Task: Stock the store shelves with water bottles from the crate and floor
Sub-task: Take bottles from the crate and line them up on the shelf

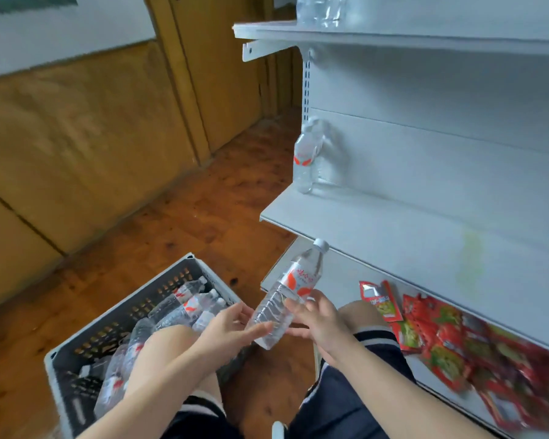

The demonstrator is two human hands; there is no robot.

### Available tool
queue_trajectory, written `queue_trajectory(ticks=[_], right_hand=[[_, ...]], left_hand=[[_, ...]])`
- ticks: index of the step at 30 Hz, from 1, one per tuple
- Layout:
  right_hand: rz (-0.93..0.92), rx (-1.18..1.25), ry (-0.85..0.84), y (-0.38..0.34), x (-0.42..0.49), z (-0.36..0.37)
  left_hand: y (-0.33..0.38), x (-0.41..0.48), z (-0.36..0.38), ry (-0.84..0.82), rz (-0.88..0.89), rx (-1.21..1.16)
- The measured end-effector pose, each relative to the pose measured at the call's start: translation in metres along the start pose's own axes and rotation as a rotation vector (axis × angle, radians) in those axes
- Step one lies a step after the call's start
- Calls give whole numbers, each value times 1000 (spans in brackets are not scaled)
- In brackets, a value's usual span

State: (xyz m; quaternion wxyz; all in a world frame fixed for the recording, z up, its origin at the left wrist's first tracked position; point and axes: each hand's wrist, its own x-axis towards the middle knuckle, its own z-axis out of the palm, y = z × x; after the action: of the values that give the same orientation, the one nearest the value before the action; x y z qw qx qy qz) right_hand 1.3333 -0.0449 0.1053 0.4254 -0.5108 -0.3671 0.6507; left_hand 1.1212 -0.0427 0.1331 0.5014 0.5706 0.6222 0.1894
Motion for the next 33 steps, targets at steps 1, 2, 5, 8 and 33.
queue_trajectory(ticks=[1, 2, 5, 8, 33], right_hand=[[9, 12, 16, 5, -2, -8], [8, 26, 37, 7, -3, -15], [-25, 91, 132, 4, -5, -35], [-48, 137, 231, 2, -5, -50], [-386, -586, 670, -113, 287, -132]], left_hand=[[0, 5, 7, -25, -7, 19], [3, 10, 14, -43, -6, 25], [23, 19, 36, -83, 9, -35], [40, 29, 57, -86, 31, -128], [85, 379, 31, 211, 506, 728]])
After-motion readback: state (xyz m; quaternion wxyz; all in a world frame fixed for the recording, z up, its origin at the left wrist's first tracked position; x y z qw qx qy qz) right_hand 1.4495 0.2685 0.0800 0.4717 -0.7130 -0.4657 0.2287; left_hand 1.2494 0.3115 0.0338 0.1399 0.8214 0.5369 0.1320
